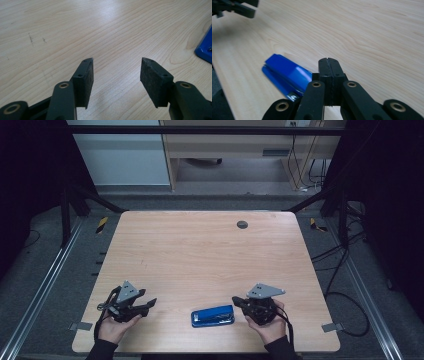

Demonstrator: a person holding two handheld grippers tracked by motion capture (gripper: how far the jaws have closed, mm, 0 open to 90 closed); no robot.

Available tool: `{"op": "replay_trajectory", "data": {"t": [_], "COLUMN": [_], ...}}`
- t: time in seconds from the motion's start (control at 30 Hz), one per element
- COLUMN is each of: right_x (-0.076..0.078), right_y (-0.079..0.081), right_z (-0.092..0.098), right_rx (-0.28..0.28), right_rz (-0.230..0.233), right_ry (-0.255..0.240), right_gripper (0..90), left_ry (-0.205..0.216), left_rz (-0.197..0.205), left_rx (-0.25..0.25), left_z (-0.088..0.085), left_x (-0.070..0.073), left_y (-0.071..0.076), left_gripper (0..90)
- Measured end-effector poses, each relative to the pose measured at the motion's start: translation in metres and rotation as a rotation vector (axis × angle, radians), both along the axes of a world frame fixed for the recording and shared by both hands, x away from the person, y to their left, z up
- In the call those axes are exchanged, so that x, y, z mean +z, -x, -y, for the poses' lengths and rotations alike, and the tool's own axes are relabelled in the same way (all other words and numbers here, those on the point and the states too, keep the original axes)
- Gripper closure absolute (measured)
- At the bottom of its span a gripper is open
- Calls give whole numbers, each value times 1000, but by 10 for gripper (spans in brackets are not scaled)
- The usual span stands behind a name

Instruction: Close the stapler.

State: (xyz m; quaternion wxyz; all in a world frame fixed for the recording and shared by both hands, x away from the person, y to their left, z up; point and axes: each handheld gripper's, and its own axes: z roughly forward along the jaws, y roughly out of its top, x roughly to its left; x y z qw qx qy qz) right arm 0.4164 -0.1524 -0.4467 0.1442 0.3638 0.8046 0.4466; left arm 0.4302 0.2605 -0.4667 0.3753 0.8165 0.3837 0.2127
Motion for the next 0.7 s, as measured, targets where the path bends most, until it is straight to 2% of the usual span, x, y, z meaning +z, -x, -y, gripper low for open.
{"op": "replay_trajectory", "data": {"t": [0.1, 0.27, 0.47, 0.63, 0.7], "right_x": [0, -1, -8, -16, -17], "right_y": [-6, -13, -22, -28, -29], "right_z": [15, 40, 62, 79, 84], "right_rx": [-49, -120, -189, -248, -269], "right_rz": [-8, -3, -18, 12, 8], "right_ry": [-13, -24, 18, 49, 58], "right_gripper": [900, 837, 747, 631, 586], "left_ry": [3, 8, 9, 11, 14], "left_rz": [-1, -1, -3, -2, -3], "left_rx": [-1, 4, 4, 13, 18], "left_z": [0, -1, -1, -1, -1], "left_x": [0, 0, -1, -2, -2], "left_y": [0, 0, -1, -2, -2], "left_gripper": [443, 436, 422, 403, 391]}}
